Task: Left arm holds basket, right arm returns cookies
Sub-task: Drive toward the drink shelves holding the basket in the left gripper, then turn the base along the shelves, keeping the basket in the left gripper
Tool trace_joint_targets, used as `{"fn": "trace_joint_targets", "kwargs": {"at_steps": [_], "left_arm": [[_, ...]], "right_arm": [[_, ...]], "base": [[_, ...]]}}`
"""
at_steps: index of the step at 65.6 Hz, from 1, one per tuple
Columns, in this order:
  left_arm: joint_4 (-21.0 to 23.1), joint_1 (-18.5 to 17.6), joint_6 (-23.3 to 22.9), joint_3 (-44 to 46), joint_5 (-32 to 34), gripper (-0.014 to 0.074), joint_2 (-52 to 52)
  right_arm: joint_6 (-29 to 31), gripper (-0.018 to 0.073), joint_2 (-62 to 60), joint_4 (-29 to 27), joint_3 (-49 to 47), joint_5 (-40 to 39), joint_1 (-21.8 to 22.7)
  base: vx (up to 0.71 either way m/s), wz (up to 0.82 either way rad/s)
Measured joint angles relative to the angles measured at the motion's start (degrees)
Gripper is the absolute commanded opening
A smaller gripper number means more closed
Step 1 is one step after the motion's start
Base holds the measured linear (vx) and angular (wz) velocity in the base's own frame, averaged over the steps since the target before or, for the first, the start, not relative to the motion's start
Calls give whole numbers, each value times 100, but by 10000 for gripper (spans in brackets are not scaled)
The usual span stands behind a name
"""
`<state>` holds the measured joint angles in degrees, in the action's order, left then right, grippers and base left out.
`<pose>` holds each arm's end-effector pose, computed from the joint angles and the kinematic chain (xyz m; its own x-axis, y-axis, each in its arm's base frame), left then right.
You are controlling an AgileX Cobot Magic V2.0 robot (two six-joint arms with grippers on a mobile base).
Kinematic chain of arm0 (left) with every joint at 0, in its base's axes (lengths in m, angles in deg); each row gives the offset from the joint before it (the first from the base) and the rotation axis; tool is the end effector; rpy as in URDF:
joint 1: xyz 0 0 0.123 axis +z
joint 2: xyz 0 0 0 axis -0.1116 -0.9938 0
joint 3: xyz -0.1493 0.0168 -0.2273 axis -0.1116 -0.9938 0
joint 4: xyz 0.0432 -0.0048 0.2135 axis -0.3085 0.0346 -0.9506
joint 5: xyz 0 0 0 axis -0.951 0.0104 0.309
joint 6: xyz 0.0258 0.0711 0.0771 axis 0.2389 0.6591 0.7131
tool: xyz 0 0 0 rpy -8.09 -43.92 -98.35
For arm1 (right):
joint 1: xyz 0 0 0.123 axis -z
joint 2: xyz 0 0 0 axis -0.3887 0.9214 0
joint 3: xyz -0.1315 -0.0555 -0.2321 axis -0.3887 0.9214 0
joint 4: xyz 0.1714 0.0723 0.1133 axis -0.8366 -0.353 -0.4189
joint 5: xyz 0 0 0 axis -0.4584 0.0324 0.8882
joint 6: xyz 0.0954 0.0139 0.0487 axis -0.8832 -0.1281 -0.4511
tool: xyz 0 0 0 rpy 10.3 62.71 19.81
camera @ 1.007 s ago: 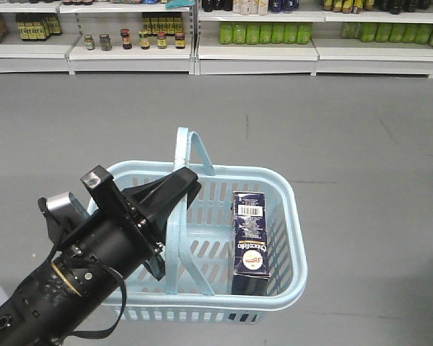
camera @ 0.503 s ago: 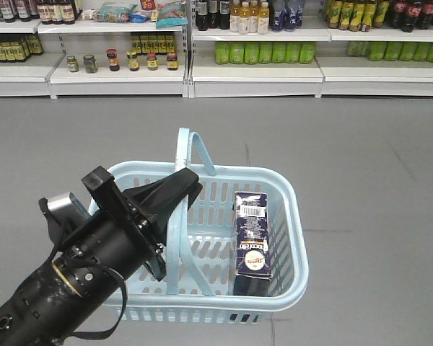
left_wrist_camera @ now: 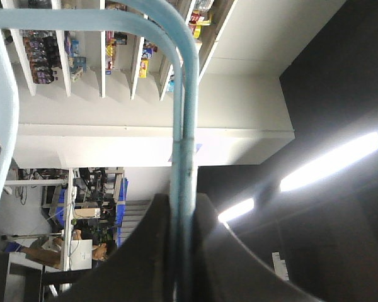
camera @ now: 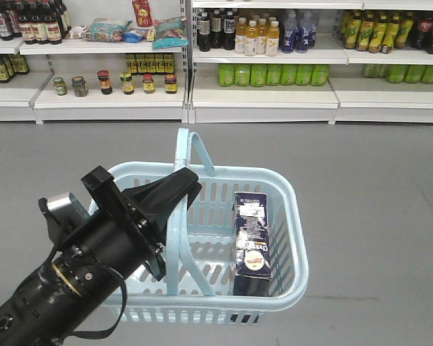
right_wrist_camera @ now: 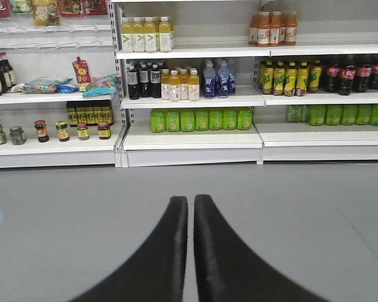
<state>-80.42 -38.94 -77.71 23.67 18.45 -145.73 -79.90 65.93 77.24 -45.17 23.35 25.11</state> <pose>0.1874 -0.1800 0.2666 -0.6794 -0.7203 0.1401 0.0515 -0.2372 -0.9701 0.0513 -0.0018 0.1873 -0.1039 0.0307 -0.9941 0.0395 0.9989 0.0268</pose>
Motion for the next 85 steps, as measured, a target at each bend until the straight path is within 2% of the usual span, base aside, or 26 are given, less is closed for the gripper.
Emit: {"fn": "trace_joint_targets", "kwargs": {"at_steps": [85], "left_arm": [[14, 0, 0, -7, 3, -3, 0]], "right_arm": [[0, -6, 0, 0, 0, 0, 0]], "base": [[61, -2]]}}
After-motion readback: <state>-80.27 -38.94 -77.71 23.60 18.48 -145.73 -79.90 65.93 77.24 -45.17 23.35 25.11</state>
